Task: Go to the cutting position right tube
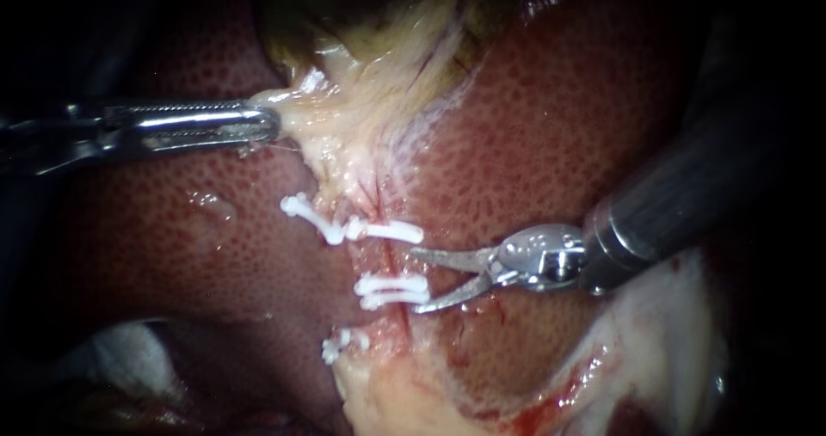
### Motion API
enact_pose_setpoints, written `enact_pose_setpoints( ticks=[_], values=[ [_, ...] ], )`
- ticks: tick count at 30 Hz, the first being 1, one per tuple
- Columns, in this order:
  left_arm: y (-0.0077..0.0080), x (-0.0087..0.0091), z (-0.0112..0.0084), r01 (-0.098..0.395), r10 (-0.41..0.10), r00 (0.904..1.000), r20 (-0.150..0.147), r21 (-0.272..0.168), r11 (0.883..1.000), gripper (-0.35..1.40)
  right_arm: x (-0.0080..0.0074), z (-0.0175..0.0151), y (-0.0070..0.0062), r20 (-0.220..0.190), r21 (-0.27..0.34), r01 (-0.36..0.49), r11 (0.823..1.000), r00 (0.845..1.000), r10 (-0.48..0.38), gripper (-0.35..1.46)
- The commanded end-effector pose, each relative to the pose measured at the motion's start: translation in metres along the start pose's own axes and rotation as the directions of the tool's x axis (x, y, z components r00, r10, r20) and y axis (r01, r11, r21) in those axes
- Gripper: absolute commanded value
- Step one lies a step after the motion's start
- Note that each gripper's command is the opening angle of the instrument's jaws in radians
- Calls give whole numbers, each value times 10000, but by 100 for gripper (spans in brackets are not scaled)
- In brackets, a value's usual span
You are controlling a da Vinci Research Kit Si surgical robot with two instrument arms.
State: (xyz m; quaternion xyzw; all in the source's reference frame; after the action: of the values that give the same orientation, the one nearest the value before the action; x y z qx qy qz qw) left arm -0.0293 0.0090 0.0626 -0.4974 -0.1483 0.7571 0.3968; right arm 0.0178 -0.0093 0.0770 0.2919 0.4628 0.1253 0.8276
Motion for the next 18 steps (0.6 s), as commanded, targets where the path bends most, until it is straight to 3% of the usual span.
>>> enact_pose_setpoints(
  ticks=[1, 9, 18],
  values=[
    [0, 0, 0, -1, 1, 10000, -1, -2, 10000, -35, -2, 4, 3, 12, -19, -42, 10000, 10000, 42, 98],
    [0, 0, -1, 0, 0, 10000, -1, 0, 10000, -35, -9, 18, 17, -12, 109, -501, 9987, 9987, 501, 99],
    [0, 0, 0, 0, 0, 10000, -1, 1, 10000, -35, -14, 39, 22, -88, 461, -979, 9941, 9951, 984, 101]
  ],
)
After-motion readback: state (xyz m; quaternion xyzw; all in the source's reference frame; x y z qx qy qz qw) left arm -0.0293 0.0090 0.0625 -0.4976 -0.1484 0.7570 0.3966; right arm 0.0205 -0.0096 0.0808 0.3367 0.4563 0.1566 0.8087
